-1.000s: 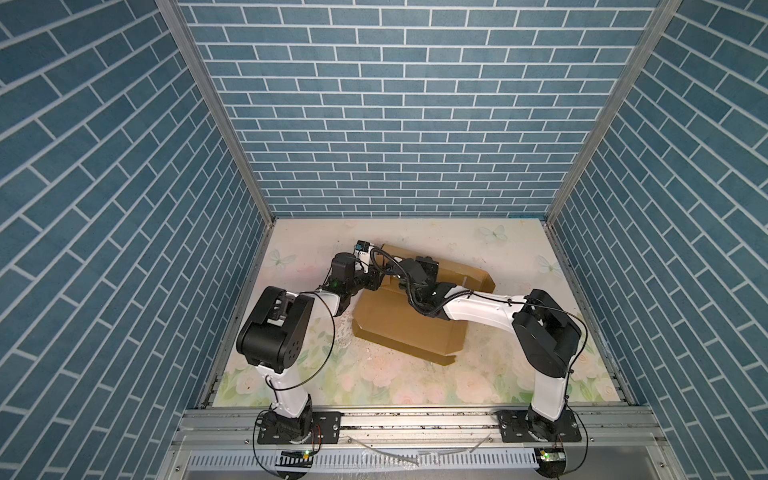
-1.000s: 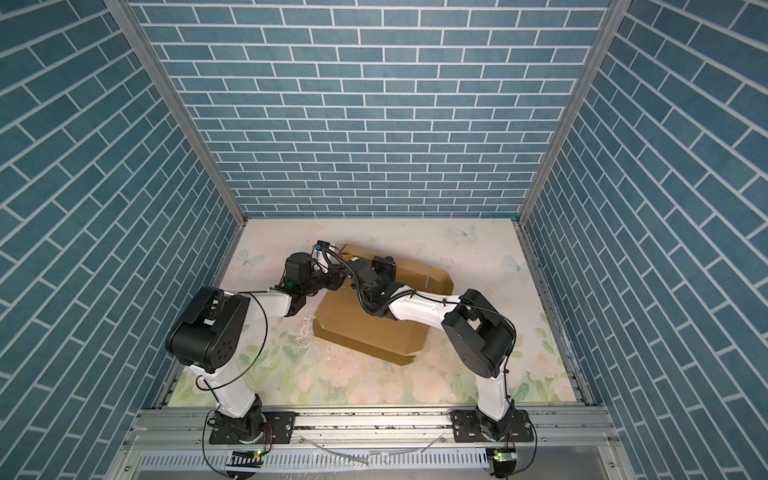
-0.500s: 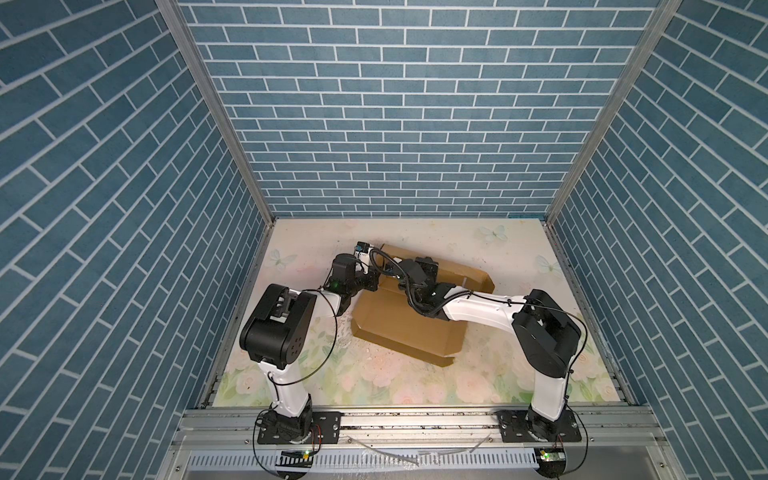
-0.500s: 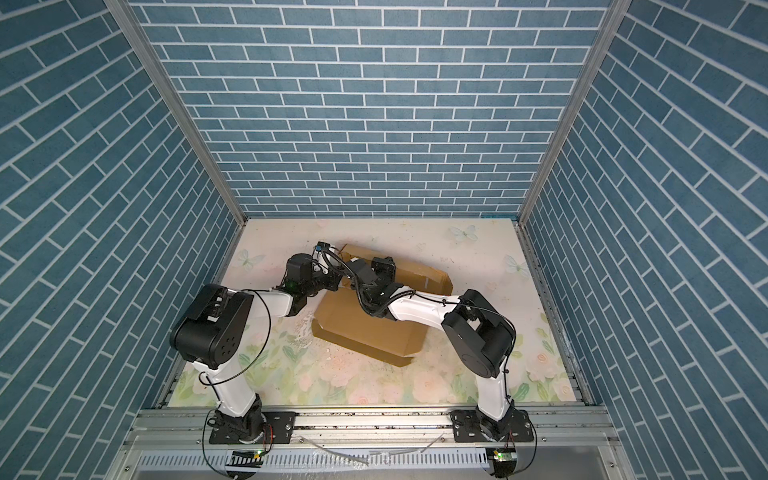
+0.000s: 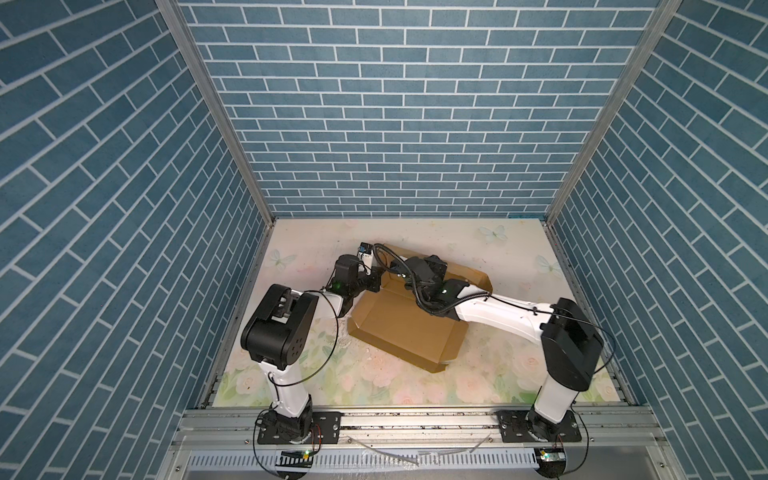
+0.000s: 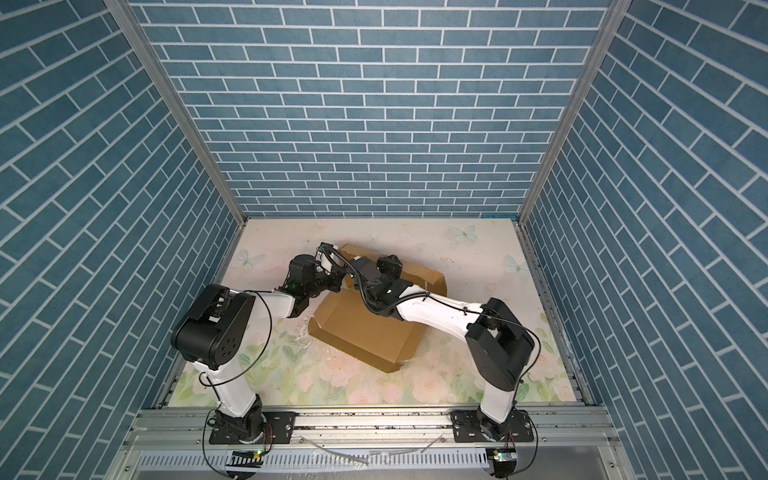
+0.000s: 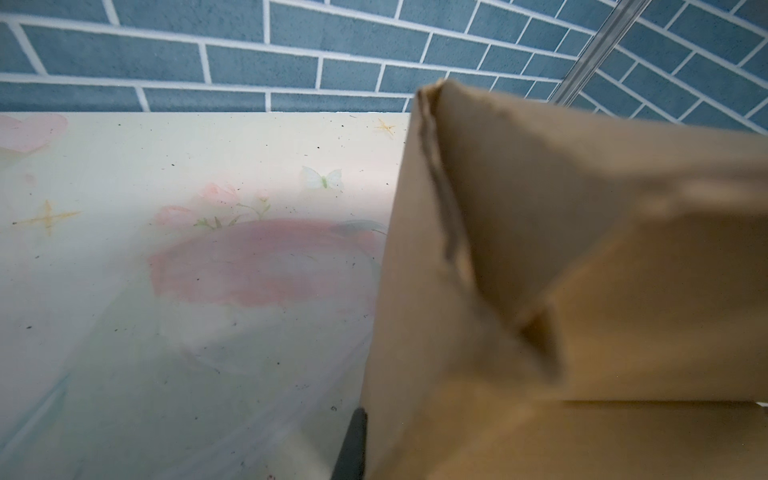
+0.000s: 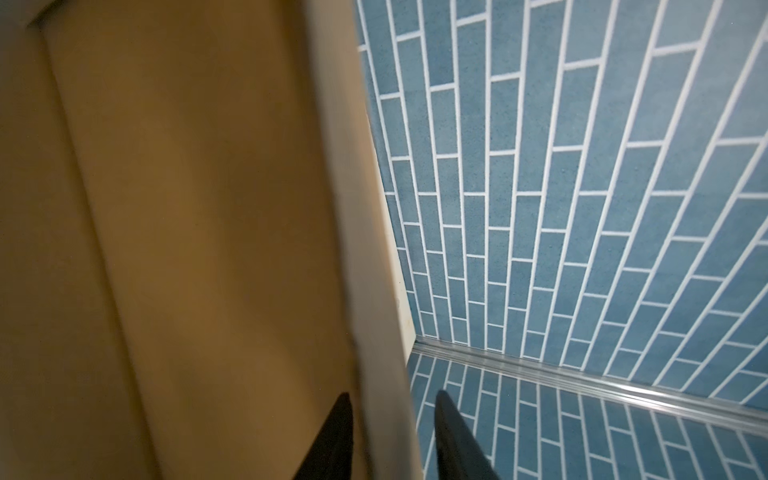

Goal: Fold the paper box

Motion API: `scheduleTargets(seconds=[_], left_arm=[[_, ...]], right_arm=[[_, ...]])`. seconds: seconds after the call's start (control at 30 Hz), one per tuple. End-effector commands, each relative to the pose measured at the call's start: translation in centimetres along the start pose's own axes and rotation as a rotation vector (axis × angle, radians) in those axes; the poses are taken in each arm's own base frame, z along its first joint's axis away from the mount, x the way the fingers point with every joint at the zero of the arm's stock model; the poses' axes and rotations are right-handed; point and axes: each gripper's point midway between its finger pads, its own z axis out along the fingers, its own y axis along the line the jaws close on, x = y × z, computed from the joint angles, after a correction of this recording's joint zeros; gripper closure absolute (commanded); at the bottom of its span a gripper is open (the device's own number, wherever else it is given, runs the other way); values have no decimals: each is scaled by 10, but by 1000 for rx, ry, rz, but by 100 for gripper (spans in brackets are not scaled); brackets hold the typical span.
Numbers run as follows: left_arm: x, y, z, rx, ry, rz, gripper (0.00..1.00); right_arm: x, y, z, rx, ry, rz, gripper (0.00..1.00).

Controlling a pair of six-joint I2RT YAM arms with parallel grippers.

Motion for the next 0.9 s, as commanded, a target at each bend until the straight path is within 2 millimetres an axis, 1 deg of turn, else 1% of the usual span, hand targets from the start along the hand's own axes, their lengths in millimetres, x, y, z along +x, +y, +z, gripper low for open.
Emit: scheduleTargets(seconds=[0.0, 0.1, 0.23, 0.33, 0.37, 0.47, 0.57, 0.63, 0.7, 0.73, 0.77, 0.87], left_arm=[[-2, -1, -3, -15, -21, 19, 94], [-1, -2, -4, -39, -20, 30, 95], [-1, -1, -8, -77, -25, 42, 99], [0, -1, -11, -116, -33, 49, 100], [0, -1, -13, -132, -36, 55, 100], [0, -4, -16, -176, -46, 79, 100], [1, -8, -16, -211, -54, 100, 100], [4, -8, -16, -233, -64, 100, 100], [-1, -9, -17, -248, -94, 99, 100], [7, -7, -19, -260, -83, 100, 100], [11, -6, -20, -270, -82, 101, 100], [15, -4, -21, -286, -87, 102, 100]], right_arm=[[-7, -30, -30, -67, -80, 218, 63], [-12, -38, -40, -94, -132, 289, 61], [-17, -47, -44, -117, -158, 373, 60], [-29, -50, -46, -145, -193, 450, 61], [-33, -54, -46, -145, -202, 489, 60], [-46, -59, -42, -180, -220, 606, 62], [-58, -60, -28, -218, -205, 736, 66], [-64, -54, -19, -262, -190, 833, 70], [-72, -42, -8, -332, -184, 915, 74], [-74, -36, -3, -344, -175, 943, 76], [-76, -32, 2, -356, -170, 975, 77], [-78, -15, 15, -412, -154, 1059, 82]])
